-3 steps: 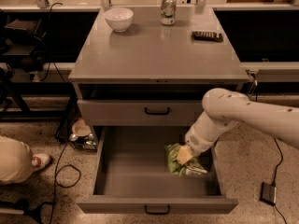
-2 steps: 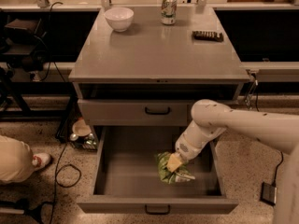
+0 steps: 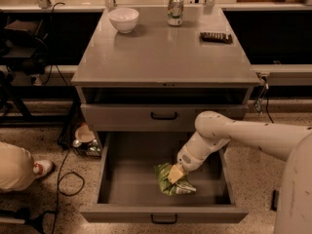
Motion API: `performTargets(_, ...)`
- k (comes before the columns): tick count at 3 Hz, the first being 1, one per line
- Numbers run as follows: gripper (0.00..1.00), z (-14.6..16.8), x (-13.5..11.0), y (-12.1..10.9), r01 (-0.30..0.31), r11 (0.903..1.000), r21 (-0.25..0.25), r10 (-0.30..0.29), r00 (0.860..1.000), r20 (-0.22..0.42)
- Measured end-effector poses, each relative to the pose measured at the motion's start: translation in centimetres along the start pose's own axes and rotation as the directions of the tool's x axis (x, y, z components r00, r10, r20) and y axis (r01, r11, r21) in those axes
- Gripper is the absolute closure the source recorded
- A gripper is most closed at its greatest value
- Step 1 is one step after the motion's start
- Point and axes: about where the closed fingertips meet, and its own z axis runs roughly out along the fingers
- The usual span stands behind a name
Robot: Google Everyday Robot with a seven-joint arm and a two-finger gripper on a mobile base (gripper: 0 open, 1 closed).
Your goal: Place green jalapeno chip bag into middle drawer
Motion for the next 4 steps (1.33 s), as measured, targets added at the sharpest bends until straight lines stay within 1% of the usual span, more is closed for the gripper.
performTargets(1,0.58,0.1,0.0,0.1,0.000,1.0000,-0.002,0.000,1.000,-0.003)
performTargets(2,0.36,0.3,0.1,0.1,0.001,1.0000,-0.004,-0.001,1.000,-0.005)
performTargets(3,0.12,-0.1,0.5,-0.5,-0.001,0.9999,-0.012,0.002,1.000,0.032)
performTargets(4,0.00,-1.6,1.6,-1.4,-0.003,1.0000,-0.003,0.004,0.992,0.124)
